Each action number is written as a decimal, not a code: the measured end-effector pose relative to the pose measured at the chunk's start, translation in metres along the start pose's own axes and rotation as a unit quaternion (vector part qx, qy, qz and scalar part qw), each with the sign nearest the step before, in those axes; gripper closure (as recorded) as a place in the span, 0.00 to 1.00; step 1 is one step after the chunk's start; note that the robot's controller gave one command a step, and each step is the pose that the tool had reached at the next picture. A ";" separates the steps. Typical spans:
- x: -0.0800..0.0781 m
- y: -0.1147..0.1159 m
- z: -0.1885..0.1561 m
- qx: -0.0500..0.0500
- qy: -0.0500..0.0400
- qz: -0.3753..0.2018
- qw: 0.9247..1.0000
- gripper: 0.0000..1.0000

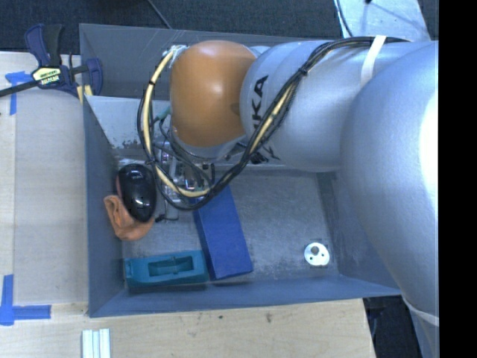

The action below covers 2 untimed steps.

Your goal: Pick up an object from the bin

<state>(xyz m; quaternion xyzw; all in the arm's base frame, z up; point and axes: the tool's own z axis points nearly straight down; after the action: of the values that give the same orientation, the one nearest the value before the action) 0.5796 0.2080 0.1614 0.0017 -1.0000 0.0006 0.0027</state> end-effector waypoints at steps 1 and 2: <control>-0.002 -0.001 -0.005 -0.001 -0.004 0.001 1.000 0.00; -0.007 -0.002 0.013 -0.002 -0.007 -0.029 1.000 0.00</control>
Offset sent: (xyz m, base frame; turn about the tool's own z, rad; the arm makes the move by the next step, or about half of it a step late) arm 0.0115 -0.0084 -0.0546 -0.1598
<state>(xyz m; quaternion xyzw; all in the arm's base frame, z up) 0.5866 0.2057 0.1488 0.0311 -0.9995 -0.0012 -0.0040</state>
